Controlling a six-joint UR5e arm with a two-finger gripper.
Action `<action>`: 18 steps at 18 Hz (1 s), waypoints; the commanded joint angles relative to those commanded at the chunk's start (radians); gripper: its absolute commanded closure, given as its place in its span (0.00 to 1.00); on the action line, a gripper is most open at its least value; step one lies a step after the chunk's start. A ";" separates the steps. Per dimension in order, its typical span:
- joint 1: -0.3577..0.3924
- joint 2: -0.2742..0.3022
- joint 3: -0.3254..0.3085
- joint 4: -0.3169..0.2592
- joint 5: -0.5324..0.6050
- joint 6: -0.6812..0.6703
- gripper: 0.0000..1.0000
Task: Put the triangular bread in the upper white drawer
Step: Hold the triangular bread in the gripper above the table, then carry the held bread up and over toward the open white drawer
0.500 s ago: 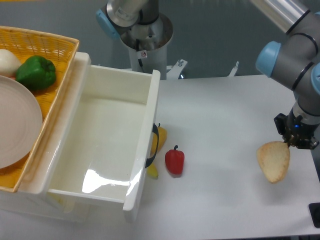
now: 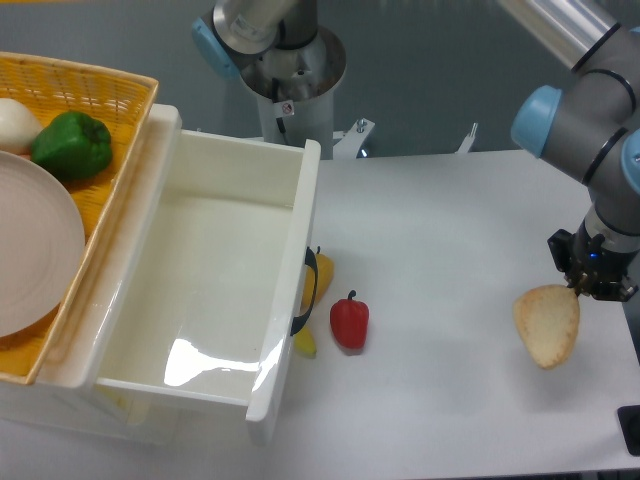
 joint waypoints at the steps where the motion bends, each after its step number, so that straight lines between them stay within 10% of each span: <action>1: 0.000 0.003 0.000 0.000 0.000 0.000 0.93; 18: -0.101 0.248 -0.083 -0.149 -0.092 -0.139 0.94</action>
